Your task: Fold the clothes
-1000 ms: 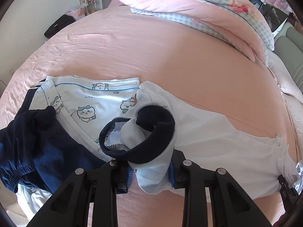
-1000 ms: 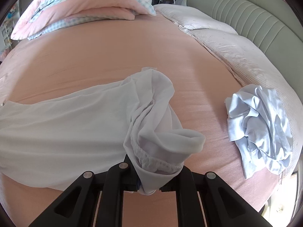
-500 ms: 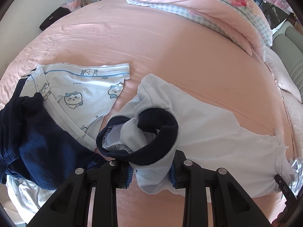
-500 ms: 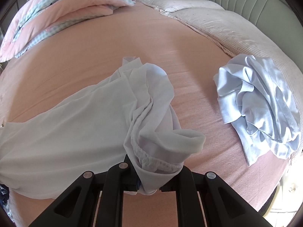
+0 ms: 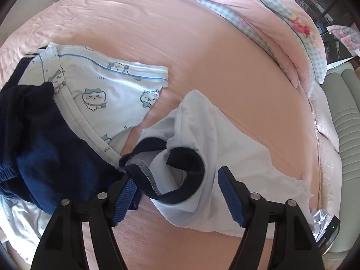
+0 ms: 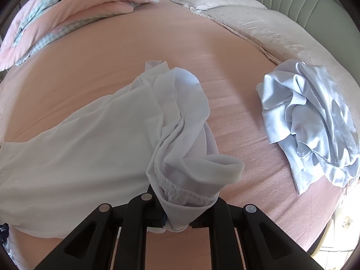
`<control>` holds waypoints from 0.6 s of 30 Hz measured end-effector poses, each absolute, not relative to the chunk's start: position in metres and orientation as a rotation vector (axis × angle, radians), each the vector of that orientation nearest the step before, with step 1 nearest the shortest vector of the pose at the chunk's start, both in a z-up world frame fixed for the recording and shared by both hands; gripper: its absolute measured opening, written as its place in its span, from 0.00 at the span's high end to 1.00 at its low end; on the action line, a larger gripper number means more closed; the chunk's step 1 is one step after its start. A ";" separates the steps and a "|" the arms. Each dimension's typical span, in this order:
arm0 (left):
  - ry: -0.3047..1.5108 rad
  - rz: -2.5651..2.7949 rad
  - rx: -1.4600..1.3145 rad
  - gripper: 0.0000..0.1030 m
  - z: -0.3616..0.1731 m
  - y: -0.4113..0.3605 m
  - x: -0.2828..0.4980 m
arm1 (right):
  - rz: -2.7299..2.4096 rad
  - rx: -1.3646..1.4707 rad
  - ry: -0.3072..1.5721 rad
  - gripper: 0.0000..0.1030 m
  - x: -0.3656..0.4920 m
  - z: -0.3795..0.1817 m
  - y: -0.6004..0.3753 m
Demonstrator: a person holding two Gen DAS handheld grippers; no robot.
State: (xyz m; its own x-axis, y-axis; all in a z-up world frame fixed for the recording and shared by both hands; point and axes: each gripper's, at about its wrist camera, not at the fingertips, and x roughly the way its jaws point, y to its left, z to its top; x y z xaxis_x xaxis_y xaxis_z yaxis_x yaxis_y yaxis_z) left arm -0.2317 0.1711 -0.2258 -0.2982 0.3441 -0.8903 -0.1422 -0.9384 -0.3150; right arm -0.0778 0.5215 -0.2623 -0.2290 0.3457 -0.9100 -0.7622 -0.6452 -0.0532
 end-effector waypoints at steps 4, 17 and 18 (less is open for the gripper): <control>-0.125 2.299 -1.670 0.28 -0.234 0.171 -0.236 | 1.945 -1.289 0.536 0.92 -0.077 -0.261 0.519; -0.323 2.134 -1.813 0.28 -0.280 0.159 -0.251 | 1.903 -1.314 0.639 0.34 -0.060 -0.250 0.529; -0.324 2.128 -1.812 0.27 -0.281 0.158 -0.252 | 1.905 -1.297 0.652 0.34 -0.056 -0.246 0.529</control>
